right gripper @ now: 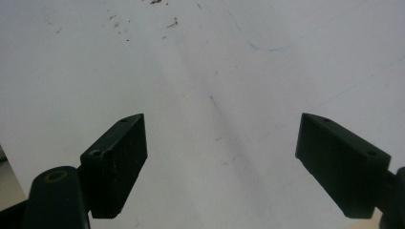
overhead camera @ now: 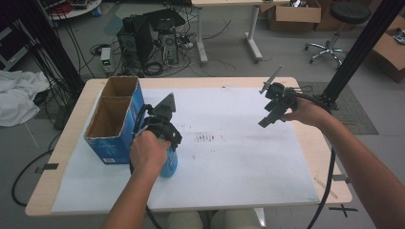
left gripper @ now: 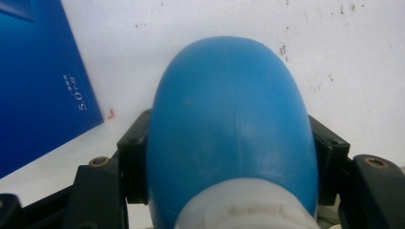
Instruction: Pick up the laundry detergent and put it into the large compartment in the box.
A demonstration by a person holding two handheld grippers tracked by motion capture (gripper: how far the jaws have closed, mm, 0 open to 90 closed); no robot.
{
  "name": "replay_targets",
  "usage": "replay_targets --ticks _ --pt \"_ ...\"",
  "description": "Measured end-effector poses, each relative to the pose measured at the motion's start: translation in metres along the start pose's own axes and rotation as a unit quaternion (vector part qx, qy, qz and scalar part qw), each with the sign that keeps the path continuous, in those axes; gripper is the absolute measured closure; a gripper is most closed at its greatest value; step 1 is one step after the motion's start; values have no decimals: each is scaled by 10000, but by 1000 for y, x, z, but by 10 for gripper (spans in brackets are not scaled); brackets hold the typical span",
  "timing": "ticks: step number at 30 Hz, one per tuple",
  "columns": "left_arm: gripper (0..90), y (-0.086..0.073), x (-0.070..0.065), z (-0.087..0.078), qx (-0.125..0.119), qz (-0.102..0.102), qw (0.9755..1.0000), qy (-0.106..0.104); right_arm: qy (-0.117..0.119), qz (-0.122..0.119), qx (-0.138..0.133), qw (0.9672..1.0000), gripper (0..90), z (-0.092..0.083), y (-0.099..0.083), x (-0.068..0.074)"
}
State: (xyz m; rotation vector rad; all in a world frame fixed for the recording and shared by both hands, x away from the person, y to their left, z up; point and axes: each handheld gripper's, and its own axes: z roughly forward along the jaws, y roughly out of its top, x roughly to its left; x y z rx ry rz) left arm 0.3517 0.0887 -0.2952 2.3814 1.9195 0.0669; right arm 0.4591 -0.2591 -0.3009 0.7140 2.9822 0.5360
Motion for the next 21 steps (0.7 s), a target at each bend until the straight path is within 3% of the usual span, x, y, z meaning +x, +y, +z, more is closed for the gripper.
replay_targets --ticks 21 --pt "373 0 -2 0 -2 55 10000 81 10 -29 13 10000 179 1 1 1"
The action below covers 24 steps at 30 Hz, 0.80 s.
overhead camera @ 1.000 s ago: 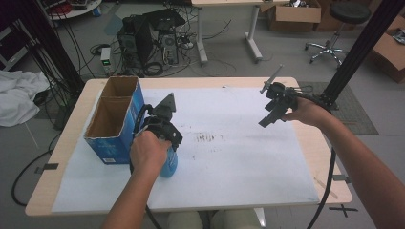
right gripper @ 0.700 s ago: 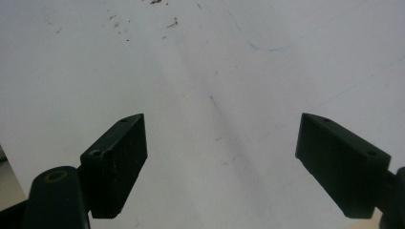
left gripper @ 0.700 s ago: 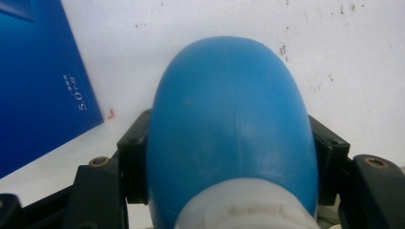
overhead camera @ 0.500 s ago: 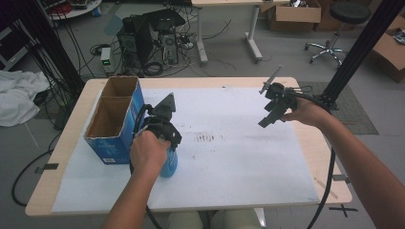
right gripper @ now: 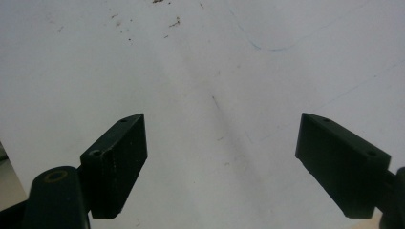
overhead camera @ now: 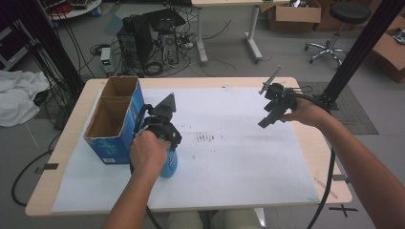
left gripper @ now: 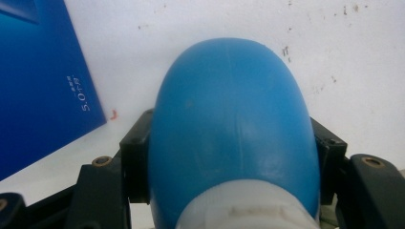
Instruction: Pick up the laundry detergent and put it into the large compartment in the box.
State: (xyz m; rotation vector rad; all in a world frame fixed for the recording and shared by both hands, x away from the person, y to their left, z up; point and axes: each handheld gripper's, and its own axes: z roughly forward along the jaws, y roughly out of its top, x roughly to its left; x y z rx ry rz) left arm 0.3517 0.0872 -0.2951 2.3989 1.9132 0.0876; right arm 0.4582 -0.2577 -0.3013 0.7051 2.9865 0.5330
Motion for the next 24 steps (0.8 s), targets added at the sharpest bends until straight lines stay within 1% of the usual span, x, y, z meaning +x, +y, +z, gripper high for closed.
replay_targets --ticks 3,6,7,9,11,12,13,14,15,18,19,21,22,23,24 --pt "376 0 -1 0 -45 84 9999 32 -2 3 4 10000 179 0 0 1" --pt "377 0 -1 -1 -30 108 9999 28 -5 3 17 10000 179 -1 0 1" --pt "377 1 -1 -4 -14 161 9999 14 -5 7 17 10000 179 -1 0 1" --pt "377 2 -2 -10 -77 167 9998 -29 -4 -9 14 10000 179 -1 -1 1" --pt "377 3 -1 -20 -119 161 9997 -111 -4 0 16 10000 180 -1 -1 1" --pt "377 3 -1 -20 -119 161 9997 -111 -4 0 16 10000 180 -1 -1 1" --pt "377 5 -1 -31 -164 193 9996 -147 1 -4 5 10000 180 -1 -1 1" --pt "378 5 -1 -31 -164 193 9996 -147 1 -4 5 10000 180 -1 -1 1" --pt "377 7 0 -44 -217 220 9994 -153 -6 -7 7 10000 180 -2 -1 2" --pt "378 9 2 -63 -319 249 9991 -142 -10 -1 7 10000 181 -3 -1 2" --pt "378 9 2 -63 -319 249 9991 -142 -14 -4 5 10000 181 -3 -2 2" --pt "378 13 6 -82 -372 296 9988 -137 -17 -2 -7 10000 181 -4 -2 2" --pt "378 13 6 -82 -372 296 9988 -137 -17 -2 -7 10000 181 -4 -2 2" --pt "378 15 9 -94 -444 285 9985 -131 -14 -14 -8 10000 181 -4 -2 3" --pt "378 15 9 -94 -444 285 9985 -131 -19 9 -3 10000 181 -4 -2 4"
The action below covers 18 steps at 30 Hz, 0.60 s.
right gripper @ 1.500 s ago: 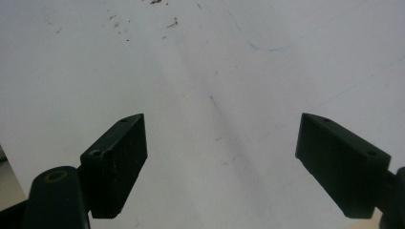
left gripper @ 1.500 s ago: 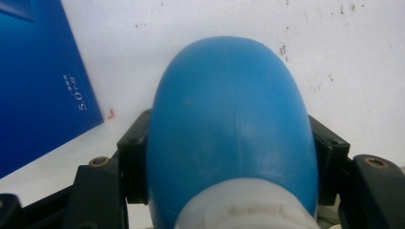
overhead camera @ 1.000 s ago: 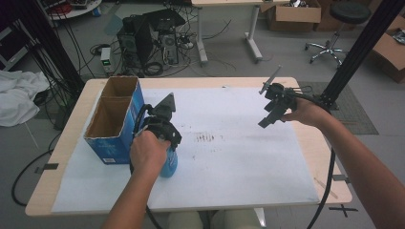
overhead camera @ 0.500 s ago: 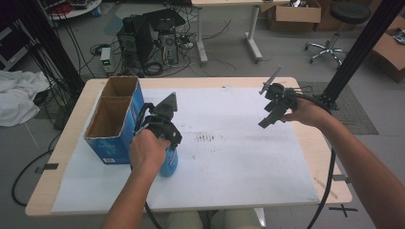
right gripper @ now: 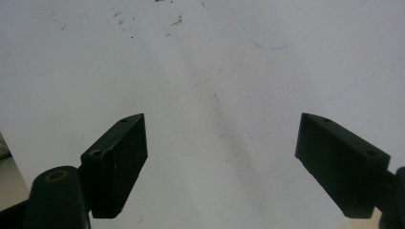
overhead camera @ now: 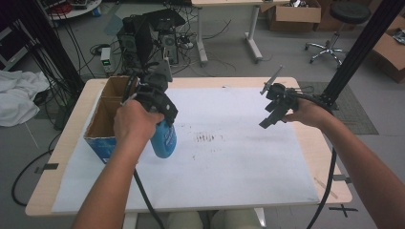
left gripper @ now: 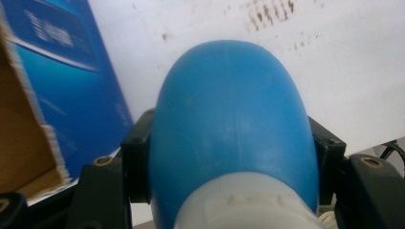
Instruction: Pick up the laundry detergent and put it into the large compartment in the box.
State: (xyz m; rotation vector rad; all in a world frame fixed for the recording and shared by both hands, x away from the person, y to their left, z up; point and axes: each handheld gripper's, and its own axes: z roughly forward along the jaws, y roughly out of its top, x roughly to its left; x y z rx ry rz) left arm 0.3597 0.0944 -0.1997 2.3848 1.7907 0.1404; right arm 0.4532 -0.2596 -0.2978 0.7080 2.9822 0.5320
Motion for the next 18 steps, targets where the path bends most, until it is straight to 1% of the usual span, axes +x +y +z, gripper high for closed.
replay_targets --ticks 1,2,5,6,7,9,11,12,13,15,17,18 --pt "378 3 3 -12 -26 -8 10000 -2 2 -32 -7 10000 181 0 0 0" --pt "378 5 6 -19 -45 -30 10000 -8 0 -40 -6 10000 182 -1 0 0" --pt "379 10 12 -35 -75 -80 9999 -13 0 -44 -4 10000 182 -1 -1 1" --pt "379 11 13 -39 -88 -83 9999 2 -2 -52 5 10000 182 -1 -1 1" --pt "379 11 13 -39 -88 -83 9999 2 -2 -52 5 10000 182 -1 -1 1" --pt "379 15 19 -54 -70 -120 9999 33 6 -73 26 10000 181 -1 -1 2" --pt "379 17 21 -64 -69 -132 9999 85 6 -63 35 10000 181 -1 -1 2" --pt "379 17 21 -64 -69 -132 9999 85 6 -63 35 10000 181 -1 -1 2" --pt "379 18 23 -68 -86 -145 9998 92 8 -66 31 10000 181 -1 -1 2" --pt "379 19 29 -76 -133 -254 9996 66 26 -84 43 10000 181 0 -1 2" --pt "379 19 35 -81 -152 -328 9993 50 31 -108 64 9999 181 1 -1 3" --pt "379 19 35 -81 -152 -328 9993 50 31 -108 64 9999 181 1 -1 3"
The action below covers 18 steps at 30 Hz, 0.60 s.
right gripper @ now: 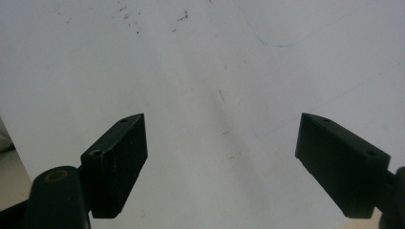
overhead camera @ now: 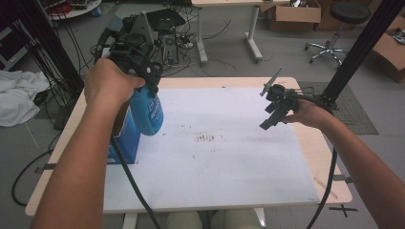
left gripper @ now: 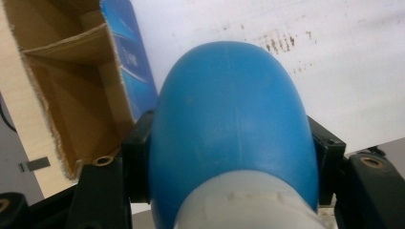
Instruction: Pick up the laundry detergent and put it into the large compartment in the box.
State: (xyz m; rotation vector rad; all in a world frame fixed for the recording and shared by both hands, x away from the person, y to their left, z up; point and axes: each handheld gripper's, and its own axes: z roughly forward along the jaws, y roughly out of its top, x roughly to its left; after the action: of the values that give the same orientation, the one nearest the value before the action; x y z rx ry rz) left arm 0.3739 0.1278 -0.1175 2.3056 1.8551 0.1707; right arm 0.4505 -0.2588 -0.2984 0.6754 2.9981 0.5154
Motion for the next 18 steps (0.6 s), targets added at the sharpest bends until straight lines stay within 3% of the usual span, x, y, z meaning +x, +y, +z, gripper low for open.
replay_targets --ticks 10,18 --pt "378 0 36 -23 -182 -497 9985 152 17 24 23 10000 181 2 1 -2" --pt "378 -3 56 -30 -231 -636 9971 361 23 31 44 10000 181 3 2 -3"
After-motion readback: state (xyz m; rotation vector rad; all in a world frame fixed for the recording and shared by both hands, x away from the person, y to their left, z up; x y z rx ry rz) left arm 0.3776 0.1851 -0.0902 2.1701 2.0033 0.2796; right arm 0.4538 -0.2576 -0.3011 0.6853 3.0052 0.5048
